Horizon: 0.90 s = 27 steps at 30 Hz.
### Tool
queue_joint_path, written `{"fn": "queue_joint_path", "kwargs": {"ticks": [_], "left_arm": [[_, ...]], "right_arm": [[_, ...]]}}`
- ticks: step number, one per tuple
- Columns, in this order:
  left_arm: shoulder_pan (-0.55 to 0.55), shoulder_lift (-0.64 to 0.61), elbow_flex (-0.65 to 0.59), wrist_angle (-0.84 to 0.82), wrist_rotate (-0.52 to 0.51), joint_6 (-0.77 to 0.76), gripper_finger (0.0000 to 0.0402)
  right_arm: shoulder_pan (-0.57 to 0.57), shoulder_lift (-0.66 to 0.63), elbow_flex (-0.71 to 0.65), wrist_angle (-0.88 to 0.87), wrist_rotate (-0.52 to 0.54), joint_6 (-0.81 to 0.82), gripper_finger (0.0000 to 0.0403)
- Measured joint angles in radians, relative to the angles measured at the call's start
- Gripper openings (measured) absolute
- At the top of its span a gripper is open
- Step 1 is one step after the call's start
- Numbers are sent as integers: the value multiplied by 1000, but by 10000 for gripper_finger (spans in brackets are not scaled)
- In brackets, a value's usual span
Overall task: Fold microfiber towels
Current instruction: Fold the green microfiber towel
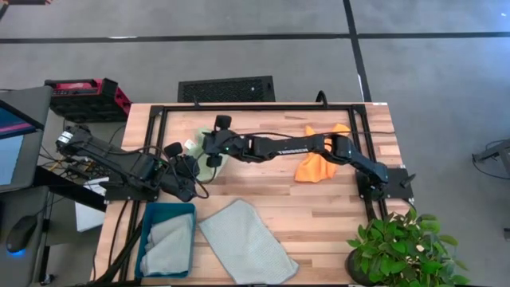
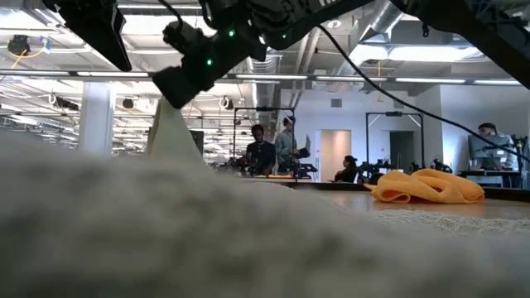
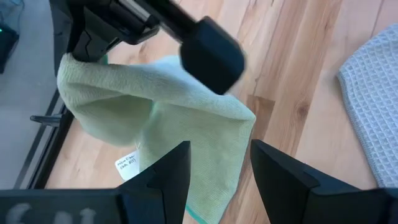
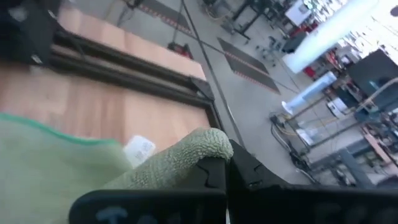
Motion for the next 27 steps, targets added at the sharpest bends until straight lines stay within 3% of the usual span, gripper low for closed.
{"fn": "queue_joint_path", "kwargs": {"ticks": [7, 20, 27], "left_arm": [[0, 0, 0, -1, 0, 1, 160], [0, 0, 0, 1, 0, 0, 160], [0, 0, 0, 3, 2, 0, 160]], "right_arm": [[-17, 32, -3, -8, -11, 24, 7], [-1, 31, -3, -24, -201, 32, 7], [-1, 31, -3, -21, -216, 32, 42]]}}
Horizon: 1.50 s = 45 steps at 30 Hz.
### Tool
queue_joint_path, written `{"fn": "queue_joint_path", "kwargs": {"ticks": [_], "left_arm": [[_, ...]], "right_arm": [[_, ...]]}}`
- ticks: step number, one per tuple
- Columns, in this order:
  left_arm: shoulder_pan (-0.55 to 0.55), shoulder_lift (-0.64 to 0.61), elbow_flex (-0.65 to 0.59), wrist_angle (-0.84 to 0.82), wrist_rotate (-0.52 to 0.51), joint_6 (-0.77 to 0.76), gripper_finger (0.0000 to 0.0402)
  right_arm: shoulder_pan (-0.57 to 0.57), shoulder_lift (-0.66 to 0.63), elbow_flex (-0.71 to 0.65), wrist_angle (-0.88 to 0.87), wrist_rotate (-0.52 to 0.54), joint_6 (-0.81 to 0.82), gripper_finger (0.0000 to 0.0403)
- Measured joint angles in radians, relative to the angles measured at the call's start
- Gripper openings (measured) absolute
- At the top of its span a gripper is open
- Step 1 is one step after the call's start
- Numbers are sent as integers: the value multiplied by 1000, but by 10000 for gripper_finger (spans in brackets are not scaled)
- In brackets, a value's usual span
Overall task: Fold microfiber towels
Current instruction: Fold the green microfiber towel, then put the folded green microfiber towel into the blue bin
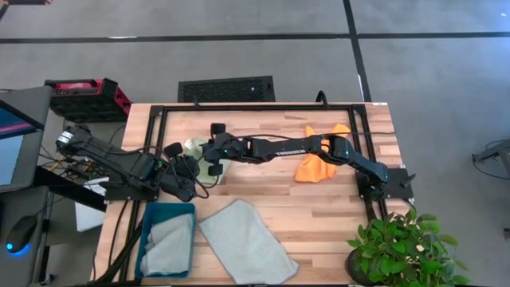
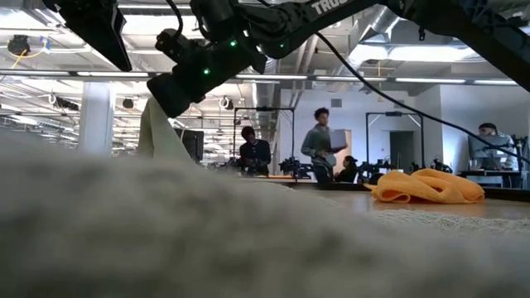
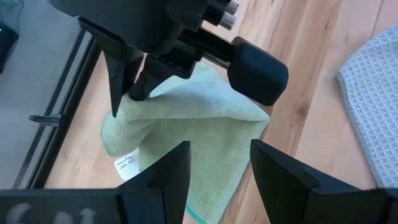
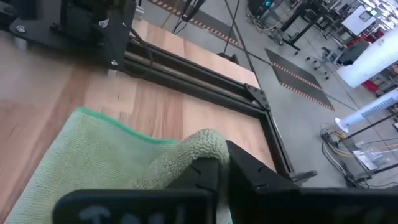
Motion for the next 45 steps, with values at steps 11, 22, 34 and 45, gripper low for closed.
{"fn": "queue_joint_path", "kwargs": {"ticks": [11, 22, 34, 45], "left_arm": [[0, 0, 0, 0, 7, -1, 160], [0, 0, 0, 0, 7, -2, 160], [0, 0, 0, -19, 14, -12, 160], [-21, -1, -90, -27, 74, -32, 160]], "right_arm": [[6, 0, 0, -3, -88, 1, 104], [6, 0, 0, -39, -147, 29, 230], [-4, -2, -1, -82, -181, 20, 244], [20, -113, -2, -433, -151, 97, 244]]}}
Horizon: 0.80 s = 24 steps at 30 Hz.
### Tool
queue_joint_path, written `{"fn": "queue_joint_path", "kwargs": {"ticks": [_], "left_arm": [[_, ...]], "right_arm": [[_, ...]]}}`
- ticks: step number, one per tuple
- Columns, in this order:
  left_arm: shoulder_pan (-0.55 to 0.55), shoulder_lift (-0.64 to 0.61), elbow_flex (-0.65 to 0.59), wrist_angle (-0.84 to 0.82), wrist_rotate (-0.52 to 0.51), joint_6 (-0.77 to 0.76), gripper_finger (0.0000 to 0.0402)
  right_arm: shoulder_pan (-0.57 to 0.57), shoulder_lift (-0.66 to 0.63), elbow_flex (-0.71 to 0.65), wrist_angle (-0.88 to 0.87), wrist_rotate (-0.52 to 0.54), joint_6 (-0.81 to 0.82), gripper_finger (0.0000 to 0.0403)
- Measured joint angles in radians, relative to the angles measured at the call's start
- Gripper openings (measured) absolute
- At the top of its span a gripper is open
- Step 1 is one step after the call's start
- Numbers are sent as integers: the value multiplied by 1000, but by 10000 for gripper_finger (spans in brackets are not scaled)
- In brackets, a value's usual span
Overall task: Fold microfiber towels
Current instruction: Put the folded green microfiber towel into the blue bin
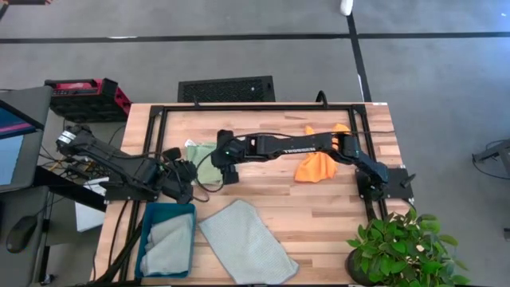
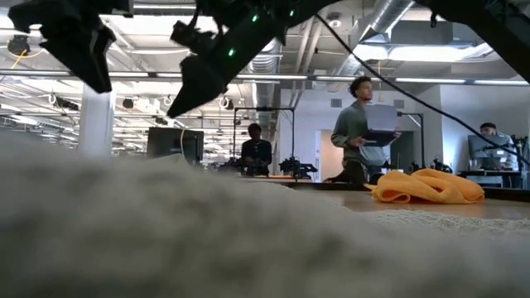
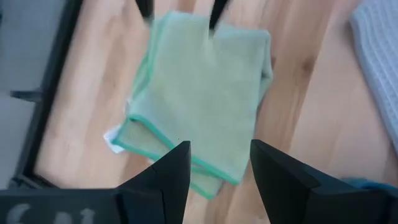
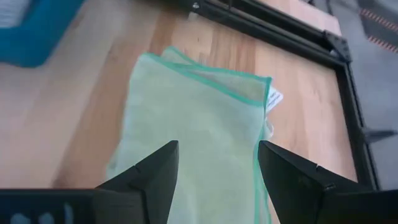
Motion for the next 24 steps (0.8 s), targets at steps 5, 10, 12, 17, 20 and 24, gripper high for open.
{"fn": "queue_joint_path", "kwargs": {"ticks": [5, 10, 12, 17, 20, 24], "left_arm": [[0, 0, -87, 130, 47, 40, 160], [0, 0, -183, 281, 84, 91, 160], [0, 0, -211, 321, 84, 101, 160], [0, 0, -280, 423, 102, 154, 160], [0, 0, -327, 498, 104, 193, 160], [2, 0, -387, 598, 77, 249, 160]], "right_arm": [[13, -78, 1, -124, 0, 35, 244], [21, -175, 1, -241, -1, 67, 244], [21, -219, 1, -276, -1, 78, 244], [26, -303, 1, -363, 0, 98, 244], [38, -354, 2, -383, 0, 134, 244], [55, -394, 2, -408, 0, 141, 244]]}}
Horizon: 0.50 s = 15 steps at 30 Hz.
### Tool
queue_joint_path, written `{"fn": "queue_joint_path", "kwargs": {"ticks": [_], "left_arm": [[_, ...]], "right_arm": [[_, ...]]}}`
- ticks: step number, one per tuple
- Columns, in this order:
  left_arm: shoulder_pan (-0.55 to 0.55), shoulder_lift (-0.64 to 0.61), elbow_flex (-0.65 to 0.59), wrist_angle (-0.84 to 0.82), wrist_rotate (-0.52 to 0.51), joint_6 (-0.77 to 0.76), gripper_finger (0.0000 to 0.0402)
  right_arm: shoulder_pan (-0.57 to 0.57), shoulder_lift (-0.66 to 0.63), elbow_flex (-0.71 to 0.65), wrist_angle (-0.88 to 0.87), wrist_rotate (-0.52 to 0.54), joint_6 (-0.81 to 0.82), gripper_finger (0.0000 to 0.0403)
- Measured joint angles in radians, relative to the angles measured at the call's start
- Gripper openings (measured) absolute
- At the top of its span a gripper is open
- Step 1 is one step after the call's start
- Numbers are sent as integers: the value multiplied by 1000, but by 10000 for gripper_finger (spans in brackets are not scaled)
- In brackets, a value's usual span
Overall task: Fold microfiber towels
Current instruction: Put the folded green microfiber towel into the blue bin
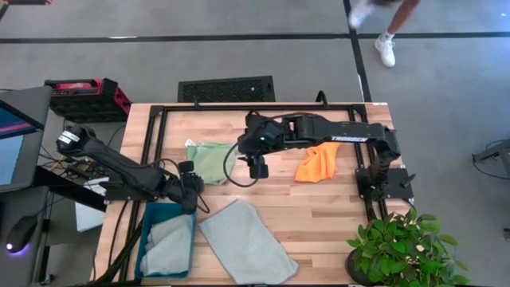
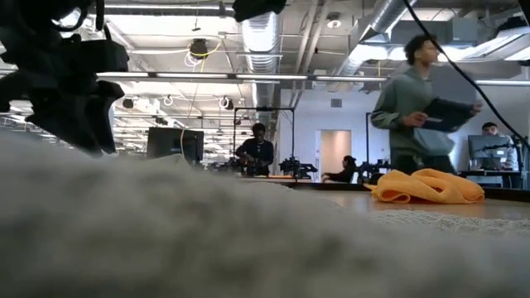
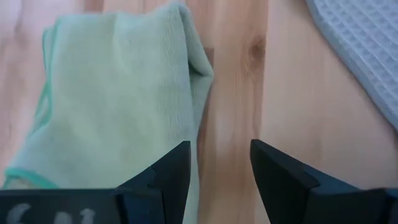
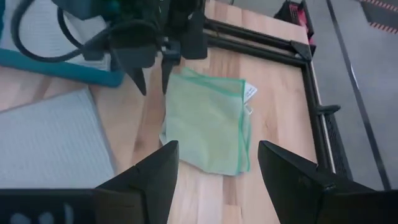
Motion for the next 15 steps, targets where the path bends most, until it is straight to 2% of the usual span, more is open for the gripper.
{"fn": "queue_joint_path", "kwargs": {"ticks": [7, 15], "left_arm": [[11, 0, -45, 59, -109, 26, 160], [83, 68, -46, 93, -59, 66, 160]], "right_arm": [[20, -14, -1, -3, -1, 0, 244], [20, -3, -1, -6, 0, 0, 244]]}}
